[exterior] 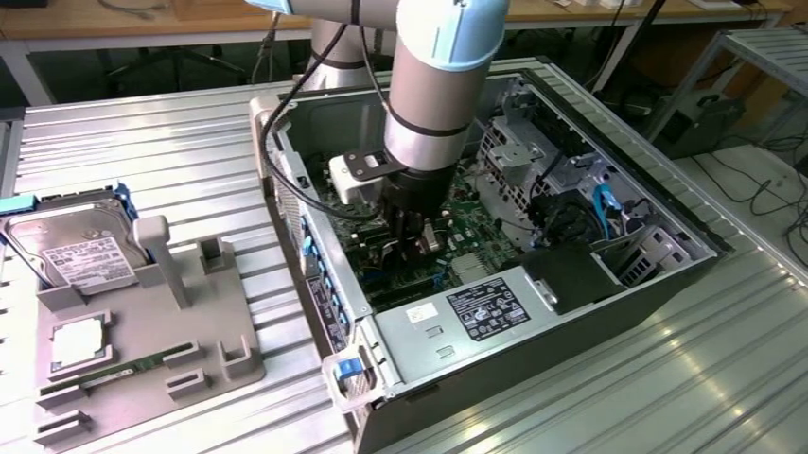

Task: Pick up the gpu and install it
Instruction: 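Insert the gpu into the slot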

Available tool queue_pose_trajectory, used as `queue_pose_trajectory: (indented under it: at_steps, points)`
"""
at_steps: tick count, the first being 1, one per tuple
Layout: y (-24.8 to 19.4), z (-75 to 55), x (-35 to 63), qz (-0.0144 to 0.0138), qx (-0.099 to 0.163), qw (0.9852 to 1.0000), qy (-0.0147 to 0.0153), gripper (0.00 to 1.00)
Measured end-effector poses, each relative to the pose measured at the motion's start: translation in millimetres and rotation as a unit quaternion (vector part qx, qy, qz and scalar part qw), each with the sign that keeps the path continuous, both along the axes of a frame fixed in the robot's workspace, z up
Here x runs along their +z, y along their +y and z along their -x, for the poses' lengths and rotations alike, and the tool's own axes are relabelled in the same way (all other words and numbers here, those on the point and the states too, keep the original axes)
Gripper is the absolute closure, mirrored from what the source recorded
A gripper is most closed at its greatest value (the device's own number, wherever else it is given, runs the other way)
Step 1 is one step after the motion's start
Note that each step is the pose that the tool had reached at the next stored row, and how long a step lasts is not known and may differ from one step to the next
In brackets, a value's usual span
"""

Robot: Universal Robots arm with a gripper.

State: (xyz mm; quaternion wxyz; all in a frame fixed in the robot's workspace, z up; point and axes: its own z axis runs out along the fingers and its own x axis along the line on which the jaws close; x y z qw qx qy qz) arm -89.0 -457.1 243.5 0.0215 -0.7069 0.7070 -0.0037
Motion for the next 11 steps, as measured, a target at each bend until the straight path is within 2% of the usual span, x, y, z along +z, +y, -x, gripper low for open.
queue_pose_trajectory:
  at_steps: [8,10,11]
  points:
    - [3.5,0.0,39.2,0.0004,0.000,1.0000,-0.0020,0.66]
    - [4.2,0.0,47.2,0.0005,0.000,1.0000,-0.0026,0.66]
    - [4.3,0.0,47.4,0.0004,0.000,1.0000,-0.0029,0.66]
